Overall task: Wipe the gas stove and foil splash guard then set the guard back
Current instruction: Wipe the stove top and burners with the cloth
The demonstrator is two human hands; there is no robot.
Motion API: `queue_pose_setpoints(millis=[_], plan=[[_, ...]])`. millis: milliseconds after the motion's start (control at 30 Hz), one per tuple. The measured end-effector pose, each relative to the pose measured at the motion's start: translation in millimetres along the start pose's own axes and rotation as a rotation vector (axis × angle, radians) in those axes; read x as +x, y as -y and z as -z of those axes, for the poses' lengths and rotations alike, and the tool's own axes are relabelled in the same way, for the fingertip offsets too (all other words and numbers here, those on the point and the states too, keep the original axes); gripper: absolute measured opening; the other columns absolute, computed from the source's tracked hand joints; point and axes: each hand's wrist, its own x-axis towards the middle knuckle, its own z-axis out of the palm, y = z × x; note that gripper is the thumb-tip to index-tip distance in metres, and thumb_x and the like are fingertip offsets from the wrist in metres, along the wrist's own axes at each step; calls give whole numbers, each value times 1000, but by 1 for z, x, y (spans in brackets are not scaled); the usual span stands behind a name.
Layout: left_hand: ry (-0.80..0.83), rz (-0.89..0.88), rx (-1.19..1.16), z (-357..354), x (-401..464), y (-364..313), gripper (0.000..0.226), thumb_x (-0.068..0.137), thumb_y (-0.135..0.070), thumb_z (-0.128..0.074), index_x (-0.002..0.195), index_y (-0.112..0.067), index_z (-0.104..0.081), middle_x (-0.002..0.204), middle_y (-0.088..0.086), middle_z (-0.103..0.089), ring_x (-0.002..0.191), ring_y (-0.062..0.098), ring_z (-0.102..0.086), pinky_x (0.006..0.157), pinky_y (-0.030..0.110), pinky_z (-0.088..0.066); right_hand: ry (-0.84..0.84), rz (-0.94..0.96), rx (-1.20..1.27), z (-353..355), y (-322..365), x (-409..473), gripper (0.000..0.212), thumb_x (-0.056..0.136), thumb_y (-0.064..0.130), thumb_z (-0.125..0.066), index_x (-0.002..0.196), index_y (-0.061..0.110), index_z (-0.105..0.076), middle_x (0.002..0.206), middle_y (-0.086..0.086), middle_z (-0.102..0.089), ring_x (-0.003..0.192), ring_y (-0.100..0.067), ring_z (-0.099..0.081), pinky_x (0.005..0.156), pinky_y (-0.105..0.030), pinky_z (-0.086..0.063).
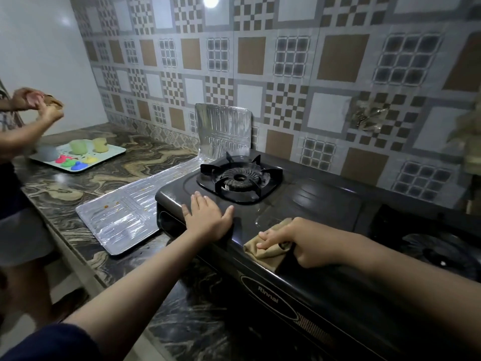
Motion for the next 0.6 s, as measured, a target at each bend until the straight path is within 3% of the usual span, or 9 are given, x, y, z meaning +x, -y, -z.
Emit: queue_pose_setpoints(millis=[67, 167, 233, 333, 400, 467, 600], plan=[[-26, 17, 1, -4, -1, -3, 85, 95, -59, -23, 150, 3, -7, 159, 20, 4, 148, 29, 7, 116, 52, 5, 24, -11, 0, 2, -2, -8, 75, 71, -13, -44, 124, 38, -59, 142, 14, -48, 134, -4, -40, 111, -21, -34], [-47, 12, 27, -7, -1, -3, 84, 94, -58, -26, 150, 2, -8, 159, 20, 2, 148, 29, 6, 117, 51, 4, 57, -2, -57, 8, -2, -18, 75, 68, -9, -44, 122, 40, -59, 135, 10, -57, 124, -11, -52, 102, -30, -46], [-53, 13, 40, -8, -1, -2, 84, 94, -57, -27, 150, 2, -8, 159, 20, 2, 148, 29, 5, 117, 51, 2, 107, -16, -112, 19, 0, -20, 72, 67, -6, -44, 122, 38, -60, 125, 11, -64, 114, -11, -58, 95, -28, -49], [-61, 12, 49, -9, -1, -2, 84, 94, -58, -26, 150, 2, -9, 159, 20, 0, 148, 29, 4, 117, 52, 0, 141, -48, 1, 42, -2, -19, 69, 67, -9, -42, 117, 32, -65, 107, 15, -69, 93, -2, -63, 79, -17, -53], [-68, 12, 47, -10, 0, -3, 84, 93, -58, -26, 150, 2, -9, 159, 19, 0, 148, 29, 4, 117, 52, -1, 47, -121, 24, 59, -12, -11, 51, 72, -9, -44, 110, 17, -66, 98, 1, -69, 75, -3, -59, 62, -13, -48], [-82, 12, 43, -10, 1, -3, 84, 93, -58, -27, 150, 1, -9, 160, 19, 0, 148, 29, 3, 117, 52, -2, -81, -208, 14, 75, -28, -1, 29, 76, -5, -47, 95, 9, -63, 89, -12, -65, 67, -13, -55, 54, -21, -43], [-103, 7, 34, -12, 2, -3, 84, 93, -58, -26, 151, -1, -5, 160, 16, 3, 148, 26, 5, 117, 52, -2, -255, -383, -114, 101, -67, 29, 17, 72, 1, -51, 73, 19, -52, 79, -6, -58, 71, -19, -56, 55, -27, -43]])
